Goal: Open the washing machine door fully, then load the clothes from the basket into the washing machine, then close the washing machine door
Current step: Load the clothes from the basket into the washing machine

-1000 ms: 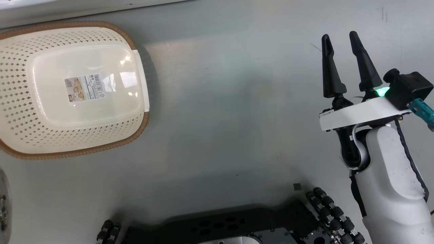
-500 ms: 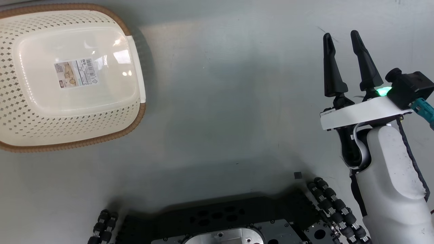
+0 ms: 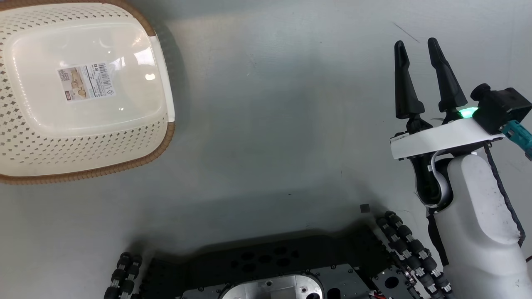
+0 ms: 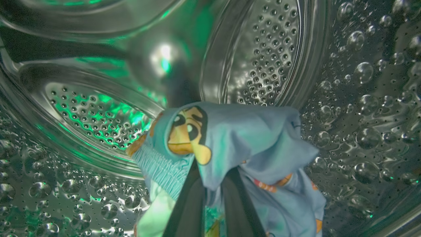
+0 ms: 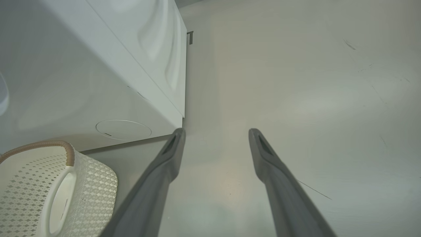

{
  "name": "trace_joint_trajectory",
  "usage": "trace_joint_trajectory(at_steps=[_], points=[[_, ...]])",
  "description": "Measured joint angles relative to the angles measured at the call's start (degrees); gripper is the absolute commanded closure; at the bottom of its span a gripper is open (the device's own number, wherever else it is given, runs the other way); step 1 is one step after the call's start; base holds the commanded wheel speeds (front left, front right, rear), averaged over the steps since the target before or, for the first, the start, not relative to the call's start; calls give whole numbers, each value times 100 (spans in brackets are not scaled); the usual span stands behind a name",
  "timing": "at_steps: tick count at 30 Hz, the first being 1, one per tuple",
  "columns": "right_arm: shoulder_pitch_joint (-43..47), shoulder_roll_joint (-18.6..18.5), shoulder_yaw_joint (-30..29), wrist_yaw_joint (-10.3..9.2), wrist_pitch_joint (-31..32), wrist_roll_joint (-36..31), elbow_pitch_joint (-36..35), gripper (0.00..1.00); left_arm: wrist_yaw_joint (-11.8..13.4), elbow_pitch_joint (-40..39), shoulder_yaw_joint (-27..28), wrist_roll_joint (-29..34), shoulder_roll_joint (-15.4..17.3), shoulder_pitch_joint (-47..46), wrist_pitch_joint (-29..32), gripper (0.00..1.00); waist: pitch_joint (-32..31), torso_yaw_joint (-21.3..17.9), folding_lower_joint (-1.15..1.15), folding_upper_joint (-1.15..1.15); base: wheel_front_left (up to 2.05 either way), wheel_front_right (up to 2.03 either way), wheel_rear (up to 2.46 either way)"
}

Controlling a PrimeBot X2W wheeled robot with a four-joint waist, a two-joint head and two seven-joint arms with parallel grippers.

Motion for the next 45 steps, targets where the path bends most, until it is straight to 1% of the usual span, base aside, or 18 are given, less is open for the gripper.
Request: trace_joint_trajectory(at_steps=[3, 8, 11, 16, 19, 25, 30, 31, 32, 33, 38, 43, 45], points=[[0, 1, -19, 0, 0, 0, -2, 0, 0, -43, -93, 160, 21, -20, -412, 100, 25, -11, 0, 0, 0, 0, 0], [0, 1, -32, 0, 0, 1, -3, 0, 0, 203, -91, 171, 16, -16, -630, 100, 56, -18, 0, 0, 0, 0, 0], [0, 1, -30, 0, 0, 36, -2, 0, 0, 469, -80, 153, 10, -5, -621, 100, 64, -13, 0, 0, 0, 0, 0], [-3, 3, -15, 0, 0, 48, 7, 0, 0, 964, -15, -4, -87, 21, -361, 100, 55, 2, 0, 0, 0, 0, 0], [-4, 5, -15, 0, 0, 48, 16, 0, 0, 1112, 0, -91, -144, 15, -264, 100, 36, 12, 0, 0, 0, 0, 0], [-18, 4, -18, 0, 0, 48, 34, 0, 1, 1379, 43, -115, -143, 8, -109, 100, -6, 19, 0, 0, 0, 0, 0], [-23, 3, -18, 0, 0, 52, 40, 0, 1, 1512, 42, -121, -144, 6, -98, 100, -44, 16, 0, 0, 0, 0, 0], [-24, 3, -18, 0, 0, 57, 40, 0, 1, 1523, 42, -121, -144, 3, -98, 83, -49, 15, 0, 0, 0, 0, 0], [-25, 3, -18, 0, 0, 76, 40, 0, 2, 1532, 44, -121, -144, 3, -111, 23, -53, 13, 0, 0, 0, 0, 0], [-26, 3, -18, 0, 0, 94, 40, 0, 8, 1544, 48, -121, -144, 0, -121, 0, -57, 12, 0, 0, 0, 0, 0], [-37, 3, -22, 0, 0, 100, 40, 0, 8, 1656, 79, -138, -171, -8, -177, 0, -78, 13, 0, 0, 0, 0, 0], [-107, 3, -84, 0, 0, 100, 41, 0, 9, 1730, 73, -140, -312, -2, -349, 0, -118, 35, 0, 0, 0, 0, 0], [-130, 4, -162, 0, 0, 99, 35, 0, 9, 1771, 30, -136, -331, 19, -541, 0, -158, 74, 0, 0, 0, 0, 0]])
